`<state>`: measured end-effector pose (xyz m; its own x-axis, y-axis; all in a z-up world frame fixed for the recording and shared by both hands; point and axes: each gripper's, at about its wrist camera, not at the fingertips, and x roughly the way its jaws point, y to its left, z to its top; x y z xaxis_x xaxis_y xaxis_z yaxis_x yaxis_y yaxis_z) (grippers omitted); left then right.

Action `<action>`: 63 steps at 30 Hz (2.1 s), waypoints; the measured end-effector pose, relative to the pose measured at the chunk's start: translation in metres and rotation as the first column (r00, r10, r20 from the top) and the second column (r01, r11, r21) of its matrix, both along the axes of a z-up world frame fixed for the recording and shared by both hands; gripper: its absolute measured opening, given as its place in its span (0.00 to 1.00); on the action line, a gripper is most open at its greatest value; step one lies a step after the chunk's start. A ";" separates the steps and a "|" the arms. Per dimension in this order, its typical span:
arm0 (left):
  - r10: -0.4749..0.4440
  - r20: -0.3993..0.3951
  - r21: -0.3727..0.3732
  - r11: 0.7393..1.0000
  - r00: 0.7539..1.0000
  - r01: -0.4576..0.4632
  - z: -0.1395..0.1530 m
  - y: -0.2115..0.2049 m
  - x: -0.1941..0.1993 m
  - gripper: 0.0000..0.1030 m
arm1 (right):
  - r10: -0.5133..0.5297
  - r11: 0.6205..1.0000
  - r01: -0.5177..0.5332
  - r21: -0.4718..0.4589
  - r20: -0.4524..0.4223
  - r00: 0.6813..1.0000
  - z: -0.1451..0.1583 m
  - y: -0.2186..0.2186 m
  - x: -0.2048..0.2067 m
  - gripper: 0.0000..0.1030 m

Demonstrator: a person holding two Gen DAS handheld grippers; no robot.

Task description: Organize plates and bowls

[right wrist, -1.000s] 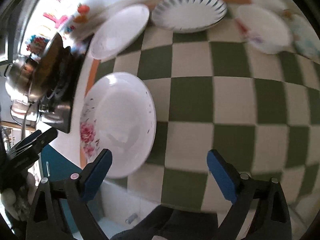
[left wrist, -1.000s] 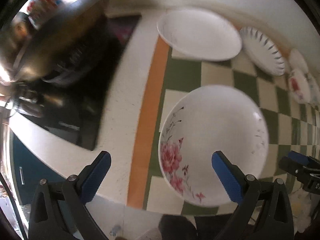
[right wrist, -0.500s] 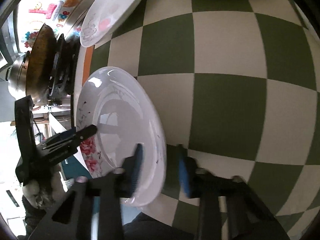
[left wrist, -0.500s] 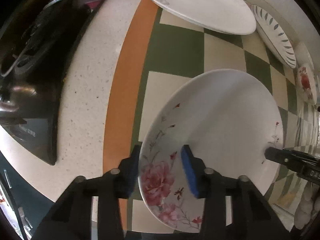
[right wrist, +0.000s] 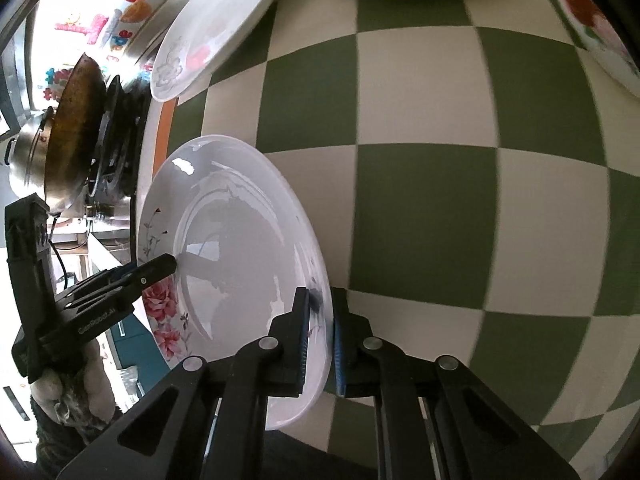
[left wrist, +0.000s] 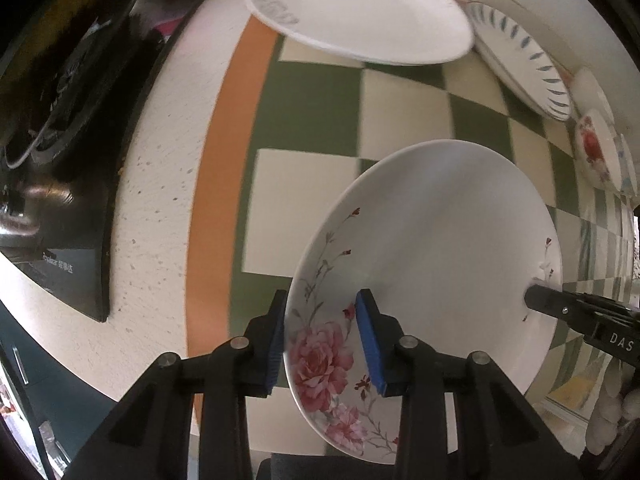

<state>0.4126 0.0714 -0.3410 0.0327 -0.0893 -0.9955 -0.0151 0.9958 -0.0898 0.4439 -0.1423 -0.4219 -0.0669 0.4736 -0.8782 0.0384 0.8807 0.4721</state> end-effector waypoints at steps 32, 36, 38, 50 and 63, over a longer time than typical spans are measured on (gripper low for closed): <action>-0.164 0.013 0.013 0.986 0.986 0.164 -0.023 -0.119 0.007 0.30 | -0.139 0.990 0.139 -0.031 0.020 0.990 0.004 -0.157 -0.022 0.12; -0.155 0.005 0.022 0.988 0.988 0.155 -0.025 -0.119 0.008 0.30 | -0.128 0.991 0.129 -0.032 0.013 0.992 -0.001 -0.159 -0.022 0.12; -0.154 0.002 0.024 0.988 0.988 0.154 -0.026 -0.120 0.007 0.30 | -0.126 0.991 0.126 -0.033 0.010 0.992 -0.003 -0.158 -0.022 0.12; -0.136 0.012 0.013 0.991 0.991 0.136 -0.018 -0.112 0.022 0.30 | -0.153 0.988 0.153 -0.003 -0.020 0.988 -0.005 -0.161 -0.021 0.15; 0.157 0.184 -0.023 0.988 0.970 -0.155 0.040 0.022 0.094 0.34 | -0.142 0.990 0.142 0.013 0.208 0.968 0.115 -0.135 0.036 0.41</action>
